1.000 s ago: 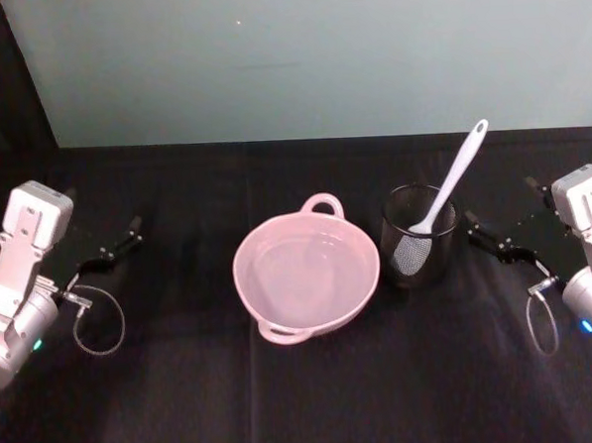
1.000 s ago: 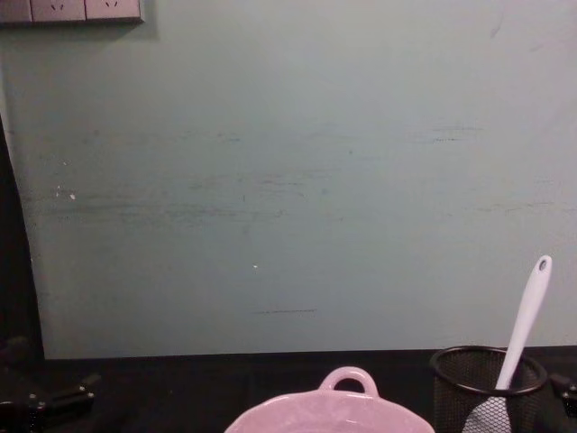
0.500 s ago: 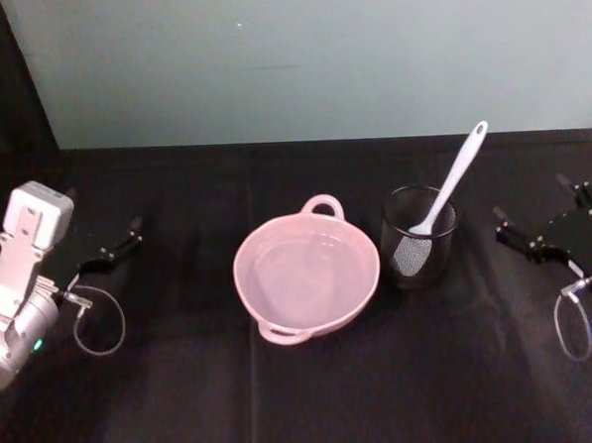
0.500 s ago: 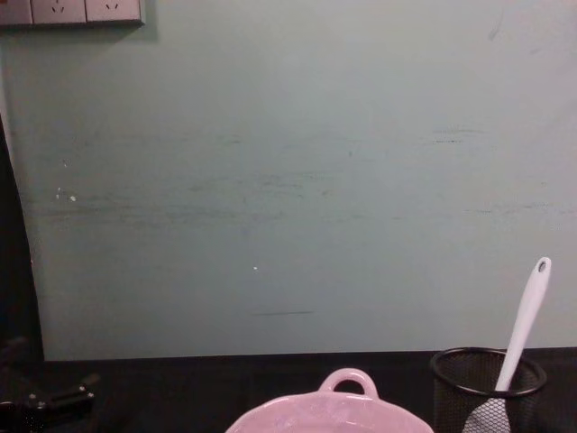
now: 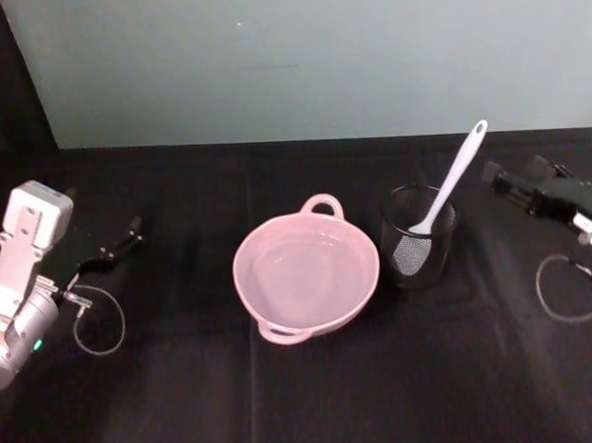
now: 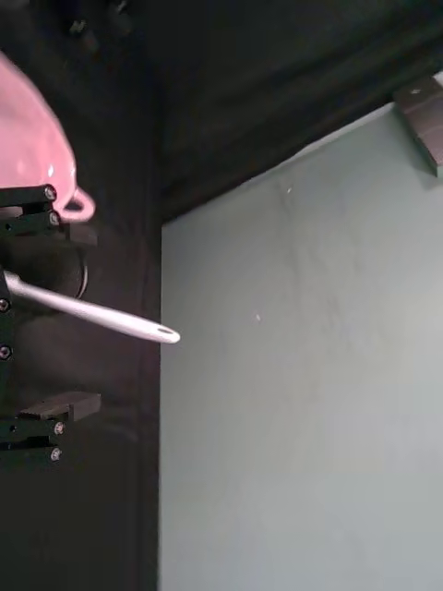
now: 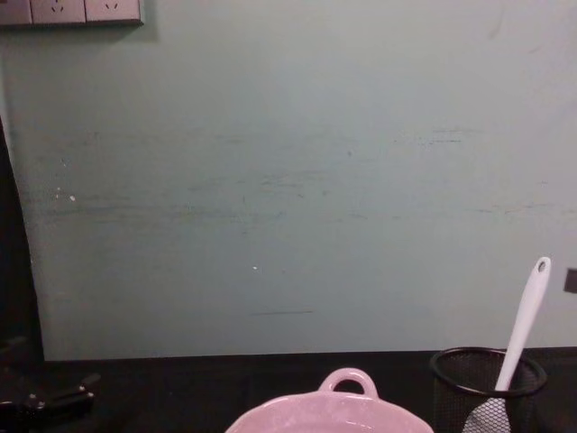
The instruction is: Use the one hand to pick up the spoon and stir the clear water in the bowl.
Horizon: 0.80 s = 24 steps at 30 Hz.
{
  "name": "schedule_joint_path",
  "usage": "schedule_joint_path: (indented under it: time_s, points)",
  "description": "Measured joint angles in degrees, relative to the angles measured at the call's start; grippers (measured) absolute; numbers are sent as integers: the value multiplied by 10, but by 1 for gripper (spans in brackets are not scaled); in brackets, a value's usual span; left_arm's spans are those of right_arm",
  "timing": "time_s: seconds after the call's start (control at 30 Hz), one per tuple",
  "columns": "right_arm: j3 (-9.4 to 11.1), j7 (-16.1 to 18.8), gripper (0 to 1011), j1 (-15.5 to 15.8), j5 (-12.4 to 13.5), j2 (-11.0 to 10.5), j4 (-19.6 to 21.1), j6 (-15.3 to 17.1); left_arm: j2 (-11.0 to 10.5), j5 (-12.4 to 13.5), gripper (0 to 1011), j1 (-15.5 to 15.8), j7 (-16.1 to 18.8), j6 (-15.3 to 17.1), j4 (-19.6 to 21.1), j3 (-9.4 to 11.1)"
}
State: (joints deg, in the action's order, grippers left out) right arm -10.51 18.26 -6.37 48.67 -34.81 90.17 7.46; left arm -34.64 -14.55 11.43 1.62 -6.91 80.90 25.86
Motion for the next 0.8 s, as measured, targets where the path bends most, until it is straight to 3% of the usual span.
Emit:
schedule_joint_path:
  time_s: [0.13,0.33,0.57,0.8]
  points:
    - [4,9,1002,-37,67,13,-24,69,0,0,1011,0,0,0,0,0]
    - [-7,11,1002,-87,113,30,-66,119,0,0,1011,0,0,0,0,0]
    - [-37,12,1002,-129,111,41,-105,124,0,0,1011,0,0,0,0,0]
    - [-57,10,1002,-148,102,44,-123,115,0,0,1011,0,0,0,0,0]
